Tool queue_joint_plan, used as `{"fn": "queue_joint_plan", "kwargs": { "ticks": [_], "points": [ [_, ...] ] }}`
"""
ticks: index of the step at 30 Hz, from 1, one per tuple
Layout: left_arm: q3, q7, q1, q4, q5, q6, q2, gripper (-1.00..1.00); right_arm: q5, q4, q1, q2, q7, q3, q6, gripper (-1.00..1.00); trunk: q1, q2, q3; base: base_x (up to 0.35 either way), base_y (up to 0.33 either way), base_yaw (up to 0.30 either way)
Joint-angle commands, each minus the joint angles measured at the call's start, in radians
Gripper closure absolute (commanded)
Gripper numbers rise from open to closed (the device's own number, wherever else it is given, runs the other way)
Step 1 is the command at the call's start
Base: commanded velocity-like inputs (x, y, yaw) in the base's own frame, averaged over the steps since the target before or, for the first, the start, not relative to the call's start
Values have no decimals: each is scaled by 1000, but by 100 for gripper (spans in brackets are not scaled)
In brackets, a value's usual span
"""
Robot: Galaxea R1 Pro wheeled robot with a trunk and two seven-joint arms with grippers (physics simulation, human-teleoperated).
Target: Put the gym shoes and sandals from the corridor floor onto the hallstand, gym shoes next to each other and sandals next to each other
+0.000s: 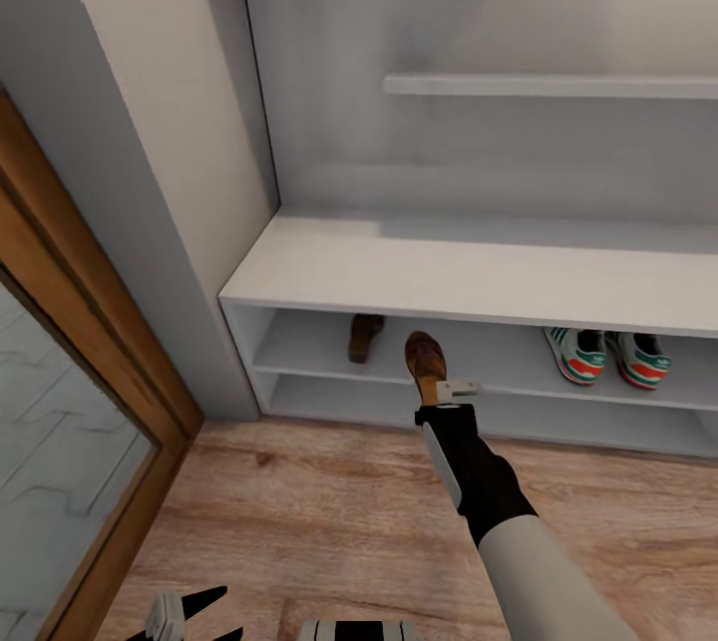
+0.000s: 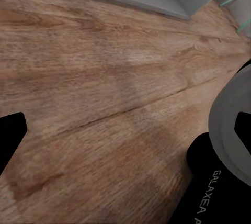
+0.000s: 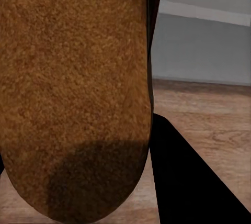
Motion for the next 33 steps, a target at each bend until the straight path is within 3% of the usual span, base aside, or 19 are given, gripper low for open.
{"fn": "queue_joint_plan", "kwargs": {
  "ticks": [1,7,15,33],
  "points": [
    [1,-2,-1,1,1,-10,0,-100,-6,-1,-1,0,-8,1,4,100,0,0,-1,170,0,0],
    [1,-2,-1,4,3,-9,0,-100,-5,0,-1,0,-8,0,4,100,0,0,-1,72,0,0],
    [1,-4,-1,4,2,-10,0,-100,-5,-3,-1,0,-8,1,4,100,0,0,-1,274,18,0],
    [1,-2,-1,4,2,-9,0,-100,-6,-3,-1,0,-9,2,4,100,0,0,-1,82,60,0]
  ]
}}
